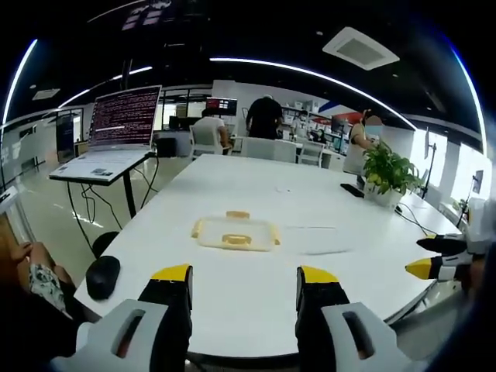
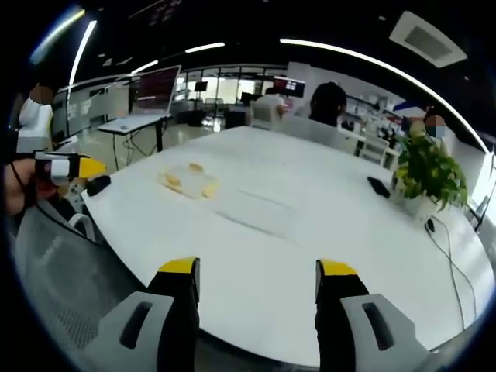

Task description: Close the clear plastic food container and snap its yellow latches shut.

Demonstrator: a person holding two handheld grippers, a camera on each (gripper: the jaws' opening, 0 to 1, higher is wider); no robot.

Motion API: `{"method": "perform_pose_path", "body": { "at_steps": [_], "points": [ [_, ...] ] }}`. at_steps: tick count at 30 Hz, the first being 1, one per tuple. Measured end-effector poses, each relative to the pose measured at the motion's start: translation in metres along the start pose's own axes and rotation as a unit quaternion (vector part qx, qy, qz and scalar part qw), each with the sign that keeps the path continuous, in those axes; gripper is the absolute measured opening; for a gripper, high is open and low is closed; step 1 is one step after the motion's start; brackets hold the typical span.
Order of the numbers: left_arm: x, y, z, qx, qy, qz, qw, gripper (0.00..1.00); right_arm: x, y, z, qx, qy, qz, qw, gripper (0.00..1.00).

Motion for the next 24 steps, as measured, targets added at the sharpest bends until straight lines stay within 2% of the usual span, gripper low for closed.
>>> {"method": "perform_pose_path", "body": {
  "at_steps": [5, 13, 18, 24],
  "points": [
    [-0.001, 0.0, 0.0, -0.002, 0.007, 0.0, 1.0, 0.48, 0.001, 0.0, 0.0, -0.002, -0.001, 0.001, 1.0, 0.57],
    [-0.006, -0.002, -0.003, -0.016, 0.034, -0.005, 0.9993, 0.5, 0.006, -0.003, -0.002, -0.007, -0.027, -0.004, 0.9996, 0.58],
    [-0.004, -0.005, -0.005, -0.018, 0.022, -0.005, 0.9996, 0.5, 0.005, -0.006, -0.005, -0.01, -0.02, -0.005, 0.9997, 0.58],
    [-0.006, -0.012, -0.01, -0.024, 0.028, -0.004, 0.9993, 0.5, 0.01, -0.012, -0.011, -0.01, -0.021, -0.006, 0.9997, 0.59]
  ]
}}
Point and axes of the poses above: the point that each gripper's makers call its tool centre point, and the gripper's own axes: y roughly backward along the fingers, x roughly to its right, z roughly out of its underside, the point moved 7 cm from there along y, roughly backward along the fingers, and after that the axes turned 9 degrees about -x, right-handed, at the moved point
